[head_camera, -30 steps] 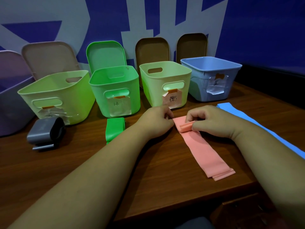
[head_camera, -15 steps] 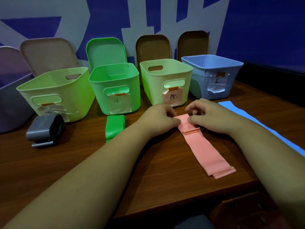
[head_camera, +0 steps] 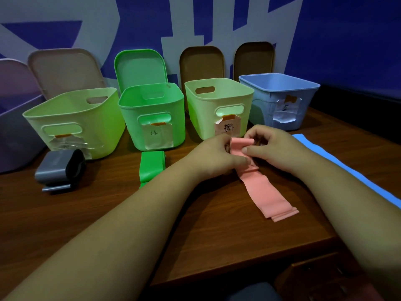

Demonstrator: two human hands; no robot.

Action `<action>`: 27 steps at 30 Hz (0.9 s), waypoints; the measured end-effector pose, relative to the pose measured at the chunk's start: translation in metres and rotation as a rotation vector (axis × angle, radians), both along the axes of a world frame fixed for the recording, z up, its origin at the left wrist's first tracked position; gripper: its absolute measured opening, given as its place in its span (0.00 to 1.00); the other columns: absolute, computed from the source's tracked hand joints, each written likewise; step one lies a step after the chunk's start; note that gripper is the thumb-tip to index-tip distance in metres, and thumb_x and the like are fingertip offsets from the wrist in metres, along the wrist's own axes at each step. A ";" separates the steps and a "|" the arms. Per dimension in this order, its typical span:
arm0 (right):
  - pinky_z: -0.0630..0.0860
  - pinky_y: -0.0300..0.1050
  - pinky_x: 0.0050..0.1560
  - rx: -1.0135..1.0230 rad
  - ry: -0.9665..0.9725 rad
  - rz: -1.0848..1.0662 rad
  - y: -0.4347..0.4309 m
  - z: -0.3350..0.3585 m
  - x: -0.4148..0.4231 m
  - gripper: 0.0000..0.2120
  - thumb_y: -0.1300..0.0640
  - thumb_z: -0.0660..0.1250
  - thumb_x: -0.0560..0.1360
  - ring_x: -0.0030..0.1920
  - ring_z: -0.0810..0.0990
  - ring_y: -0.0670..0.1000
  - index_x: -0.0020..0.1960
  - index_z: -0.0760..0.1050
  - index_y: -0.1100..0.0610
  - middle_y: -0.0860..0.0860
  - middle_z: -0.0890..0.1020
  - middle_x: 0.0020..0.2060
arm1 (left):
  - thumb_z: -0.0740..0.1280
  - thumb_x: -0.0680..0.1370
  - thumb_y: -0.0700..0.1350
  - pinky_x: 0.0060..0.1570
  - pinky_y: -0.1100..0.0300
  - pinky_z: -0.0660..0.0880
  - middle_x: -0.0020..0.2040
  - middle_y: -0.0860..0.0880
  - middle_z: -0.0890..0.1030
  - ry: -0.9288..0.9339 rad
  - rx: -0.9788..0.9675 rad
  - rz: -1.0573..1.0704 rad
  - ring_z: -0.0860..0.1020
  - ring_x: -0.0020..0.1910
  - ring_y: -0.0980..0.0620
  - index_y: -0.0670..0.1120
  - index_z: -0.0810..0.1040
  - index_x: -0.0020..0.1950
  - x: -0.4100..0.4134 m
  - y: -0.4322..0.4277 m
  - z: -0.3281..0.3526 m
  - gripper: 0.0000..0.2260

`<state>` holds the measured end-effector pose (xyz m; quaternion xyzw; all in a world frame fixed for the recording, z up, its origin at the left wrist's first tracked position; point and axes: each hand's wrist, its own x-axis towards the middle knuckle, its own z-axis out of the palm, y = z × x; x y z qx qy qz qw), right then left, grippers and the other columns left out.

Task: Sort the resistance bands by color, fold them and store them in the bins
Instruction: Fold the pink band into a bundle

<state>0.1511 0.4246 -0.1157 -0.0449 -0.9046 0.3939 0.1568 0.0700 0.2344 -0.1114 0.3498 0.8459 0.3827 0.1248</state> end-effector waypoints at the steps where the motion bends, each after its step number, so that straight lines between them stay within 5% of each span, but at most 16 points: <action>1: 0.75 0.44 0.48 -0.003 0.027 -0.007 -0.001 0.001 0.000 0.07 0.53 0.78 0.76 0.47 0.81 0.46 0.50 0.82 0.44 0.45 0.84 0.45 | 0.78 0.74 0.54 0.48 0.57 0.82 0.54 0.55 0.83 0.029 -0.006 0.008 0.82 0.49 0.56 0.54 0.78 0.68 0.001 0.001 -0.001 0.24; 8: 0.73 0.41 0.44 -0.025 0.143 -0.027 -0.005 0.006 0.000 0.09 0.57 0.76 0.77 0.44 0.78 0.44 0.50 0.82 0.44 0.46 0.82 0.46 | 0.77 0.76 0.48 0.42 0.62 0.76 0.48 0.55 0.83 0.172 0.054 0.132 0.81 0.46 0.57 0.51 0.79 0.64 -0.005 0.008 -0.008 0.18; 14: 0.74 0.41 0.42 -0.003 0.112 -0.015 -0.002 0.006 0.004 0.09 0.57 0.77 0.76 0.39 0.77 0.41 0.49 0.81 0.43 0.43 0.82 0.43 | 0.75 0.77 0.51 0.49 0.51 0.81 0.50 0.52 0.83 0.323 -0.020 0.132 0.80 0.48 0.51 0.50 0.81 0.63 -0.009 0.010 -0.011 0.15; 21: 0.72 0.44 0.42 -0.039 0.032 0.108 0.001 0.009 0.012 0.08 0.59 0.76 0.76 0.36 0.76 0.43 0.49 0.81 0.47 0.47 0.80 0.37 | 0.76 0.77 0.53 0.49 0.55 0.80 0.50 0.54 0.83 0.269 -0.043 0.051 0.80 0.48 0.55 0.52 0.82 0.59 -0.012 0.001 -0.011 0.13; 27: 0.73 0.46 0.45 -0.049 -0.044 0.225 0.000 0.012 0.017 0.05 0.58 0.76 0.75 0.41 0.78 0.47 0.49 0.82 0.52 0.57 0.83 0.45 | 0.77 0.78 0.49 0.44 0.64 0.73 0.51 0.56 0.82 0.152 -0.072 -0.069 0.79 0.47 0.60 0.53 0.81 0.60 -0.014 -0.011 -0.003 0.12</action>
